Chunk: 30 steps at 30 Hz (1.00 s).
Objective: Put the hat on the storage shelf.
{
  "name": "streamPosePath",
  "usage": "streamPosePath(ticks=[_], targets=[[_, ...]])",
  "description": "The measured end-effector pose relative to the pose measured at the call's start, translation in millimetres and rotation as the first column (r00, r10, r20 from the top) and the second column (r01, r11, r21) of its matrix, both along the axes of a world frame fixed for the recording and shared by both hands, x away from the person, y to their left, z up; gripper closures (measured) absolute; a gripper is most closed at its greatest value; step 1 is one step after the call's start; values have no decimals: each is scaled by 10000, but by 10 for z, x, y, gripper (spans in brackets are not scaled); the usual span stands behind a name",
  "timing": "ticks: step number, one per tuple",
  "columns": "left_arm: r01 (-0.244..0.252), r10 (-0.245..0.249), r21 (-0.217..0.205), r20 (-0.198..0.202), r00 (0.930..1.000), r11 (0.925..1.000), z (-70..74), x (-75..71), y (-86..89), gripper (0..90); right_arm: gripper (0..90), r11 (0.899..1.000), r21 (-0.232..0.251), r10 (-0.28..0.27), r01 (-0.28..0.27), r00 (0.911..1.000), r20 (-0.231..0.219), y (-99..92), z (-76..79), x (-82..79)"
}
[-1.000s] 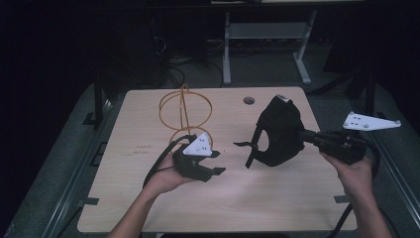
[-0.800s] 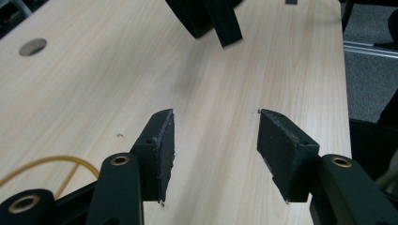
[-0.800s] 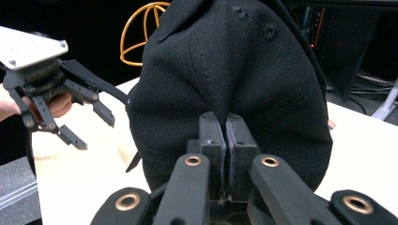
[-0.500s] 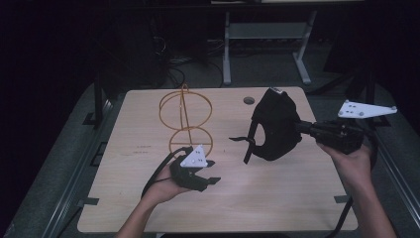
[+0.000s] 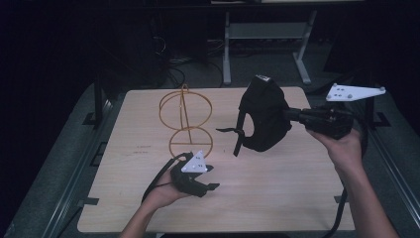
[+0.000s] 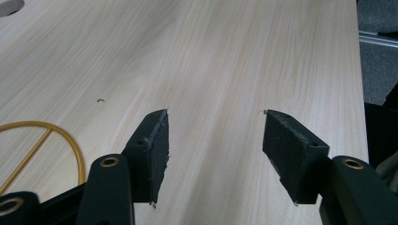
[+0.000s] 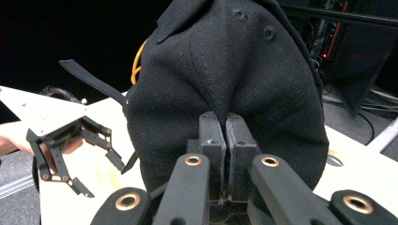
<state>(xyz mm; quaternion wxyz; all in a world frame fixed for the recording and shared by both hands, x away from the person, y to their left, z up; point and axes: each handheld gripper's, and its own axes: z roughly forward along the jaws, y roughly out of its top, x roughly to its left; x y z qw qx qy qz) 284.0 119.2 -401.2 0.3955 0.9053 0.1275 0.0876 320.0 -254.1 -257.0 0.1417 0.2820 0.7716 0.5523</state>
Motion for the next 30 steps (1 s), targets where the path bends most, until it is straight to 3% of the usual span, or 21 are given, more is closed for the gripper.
streamPosePath(ticks=[14,30], targets=[[-45,45,87,-21,10000,10000,-94,-53,24,353,876,9985,-214,515,-509,9982,303,339,324,182],[-53,53,69,-78,10000,10000,-130,-35,45,336,876,9881,-494,1470,-1460,9890,175,867,546,478]])
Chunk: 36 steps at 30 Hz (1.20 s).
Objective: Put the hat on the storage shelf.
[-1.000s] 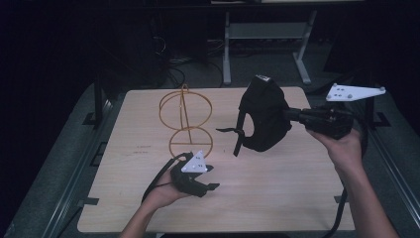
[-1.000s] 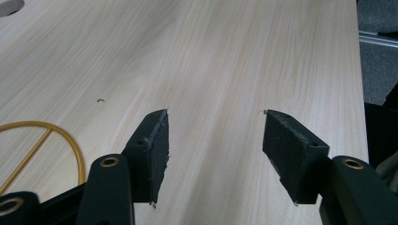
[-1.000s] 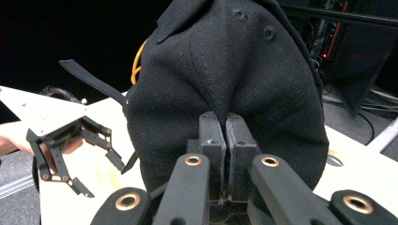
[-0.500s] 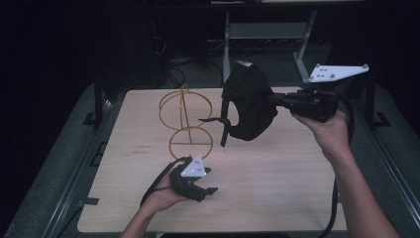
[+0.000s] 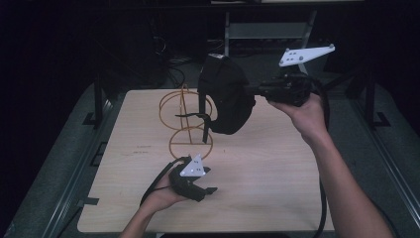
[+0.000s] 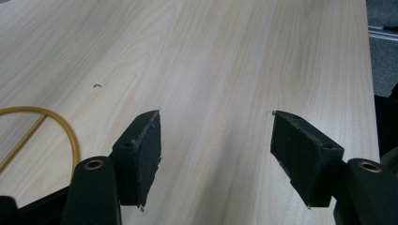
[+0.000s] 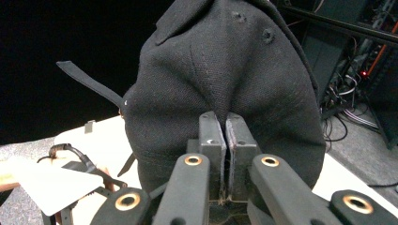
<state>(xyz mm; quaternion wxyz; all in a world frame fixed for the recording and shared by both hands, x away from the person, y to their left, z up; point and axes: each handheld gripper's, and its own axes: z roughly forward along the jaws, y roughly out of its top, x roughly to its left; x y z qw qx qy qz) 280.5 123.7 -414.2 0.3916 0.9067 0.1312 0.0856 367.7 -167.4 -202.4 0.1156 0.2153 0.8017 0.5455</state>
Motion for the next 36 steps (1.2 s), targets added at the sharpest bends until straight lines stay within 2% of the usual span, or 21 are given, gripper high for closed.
streamPosePath(ticks=[4,7,12,14,21,25,36], targets=[[-25,25,20,-34,10000,10000,6,5,13,334,876,9998,-78,190,-191,9998,-40,110,56,56],[-75,75,-136,-7,10000,9999,2,10,16,334,876,9993,-172,334,-335,9994,-91,205,94,103],[-65,65,-71,-7,10000,10000,11,15,32,332,876,9982,-243,554,-557,9984,-148,344,120,177],[-178,177,-184,-76,9998,9997,11,5,31,332,876,9973,-267,676,-679,9976,-120,404,129,214],[-34,34,-42,53,10000,10000,18,27,52,332,876,9949,-417,912,-918,9957,-158,611,168,335],[-110,111,-160,21,9999,9998,19,37,62,332,876,9936,-495,999,-1011,9946,-270,738,178,417],[-97,98,-121,44,9999,9999,17,49,64,332,876,9907,-516,1226,-1256,9908,-570,1019,166,630]])
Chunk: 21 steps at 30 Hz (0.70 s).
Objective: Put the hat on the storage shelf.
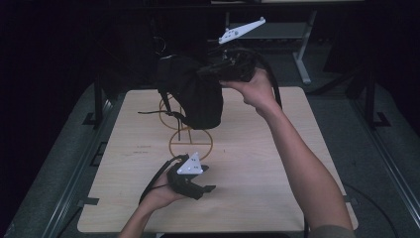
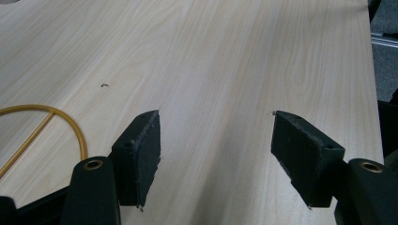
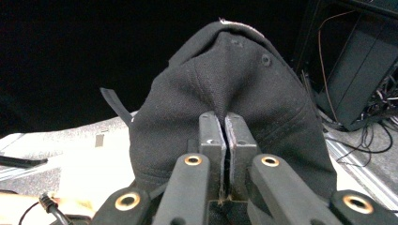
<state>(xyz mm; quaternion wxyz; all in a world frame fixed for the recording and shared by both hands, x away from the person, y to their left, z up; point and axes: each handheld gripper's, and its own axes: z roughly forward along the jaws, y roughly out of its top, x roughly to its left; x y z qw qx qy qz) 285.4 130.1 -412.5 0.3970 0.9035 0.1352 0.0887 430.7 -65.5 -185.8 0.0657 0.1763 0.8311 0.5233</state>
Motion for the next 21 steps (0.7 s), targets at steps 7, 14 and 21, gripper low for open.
streamPosePath(ticks=[7,14,21], targets=[[19,-20,-83,-36,10000,10000,4,2,5,333,874,9999,48,150,-148,9989,-452,165,-76,148],[41,-42,-65,-73,10000,10000,-11,3,-10,333,872,9999,70,121,-115,9956,-934,375,-250,270],[86,-87,-140,-88,9999,9999,-21,-11,-31,333,810,9991,-389,-189,147,9938,-1097,712,-456,343]])
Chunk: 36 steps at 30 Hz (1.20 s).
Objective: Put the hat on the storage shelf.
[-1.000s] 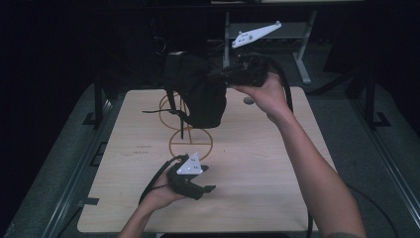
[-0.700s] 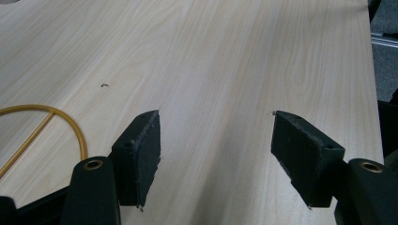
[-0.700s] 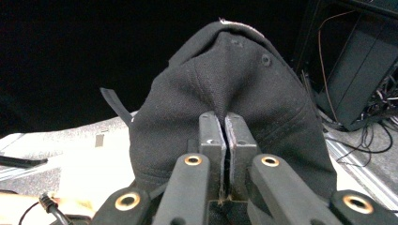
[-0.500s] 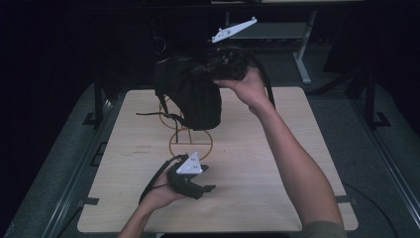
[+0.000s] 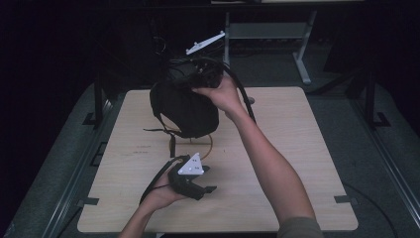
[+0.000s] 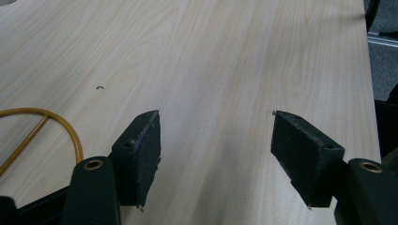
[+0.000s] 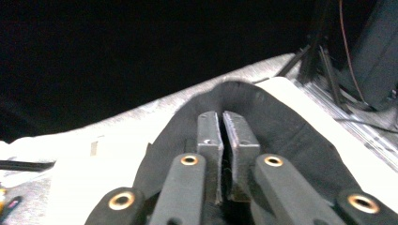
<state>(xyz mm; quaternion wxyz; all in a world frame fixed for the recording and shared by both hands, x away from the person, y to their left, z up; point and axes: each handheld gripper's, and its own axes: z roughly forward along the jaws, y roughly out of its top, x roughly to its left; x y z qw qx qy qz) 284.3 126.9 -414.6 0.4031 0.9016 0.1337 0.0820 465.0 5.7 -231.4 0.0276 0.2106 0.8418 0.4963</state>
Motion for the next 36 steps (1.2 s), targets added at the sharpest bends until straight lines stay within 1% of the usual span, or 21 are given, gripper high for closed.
streamPosePath(ticks=[1,2,3,4,5,6,8,9,10,12,13,15,16,17,22,25,26,28,30,32,36], targets=[[0,0,0,0,10000,10000,0,0,0,333,753,10000,71,12,-11,9999,-121,31,-26,6],[-4,4,19,-15,10000,10000,4,-6,4,333,658,9999,100,-70,73,9996,-265,50,-44,11],[-4,4,19,-15,10000,10000,4,-6,4,333,658,9999,100,-70,73,9996,-265,50,-44,11],[-11,11,36,-4,10000,10000,8,-7,10,333,593,9999,1,-172,172,9994,-292,66,-70,13],[-37,37,26,-14,10000,10000,8,-8,10,333,560,9998,-23,-207,207,9995,-238,60,-72,6],[-26,26,40,22,10000,10000,8,-5,11,333,547,9995,-28,-316,316,9994,-113,49,-74,-6],[-29,28,53,56,10000,10000,6,-7,6,333,534,9995,-8,-327,327,9995,-2,11,-82,-21],[-37,37,48,51,10000,10000,5,-9,3,333,524,9992,44,-388,388,9992,-96,-9,-83,-30],[-66,66,7,43,10000,10000,0,-10,-2,332,516,9993,85,-369,370,9993,-45,-37,-86,-29],[-40,40,151,56,10000,9999,-1,-9,-3,332,476,9993,25,-370,371,9993,-37,-82,-77,-38],[-40,40,151,56,10000,9999,-1,-9,-3,331,476,9993,25,-370,371,9993,-37,-82,-77,-38],[-86,85,92,84,9999,9999,0,-16,-5,330,444,9991,148,-386,387,9992,-46,-153,-54,-62],[-83,82,98,101,9999,9999,4,-14,-4,330,435,9987,299,-402,404,9992,-67,-177,-41,-82],[-87,85,108,112,9999,9999,6,-13,-2,330,436,9985,378,-387,386,9992,27,-209,-31,-93],[-140,138,126,145,9998,9998,4,-13,4,327,421,9978,411,-518,513,9986,132,-364,18,-149],[-146,143,133,169,9998,9998,10,-11,10,326,396,9975,411,-580,573,9982,162,-457,35,-182],[-171,171,-23,125,9998,9999,22,-13,17,326,385,9975,361,-610,604,9980,178,-494,42,-192],[-254,256,-160,110,9996,9995,40,-22,23,327,374,9973,334,-662,656,9977,175,-552,52,-213],[-286,288,-141,177,9994,9995,57,-23,30,326,358,9966,372,-742,733,9970,230,-627,62,-239],[-344,347,-251,136,9993,9991,58,-24,32,325,350,9958,453,-809,797,9964,240,-701,63,-258],[-289,293,-163,223,9993,9994,60,-25,32,322,322,9944,380,-991,981,9948,245,-846,49,-300]])
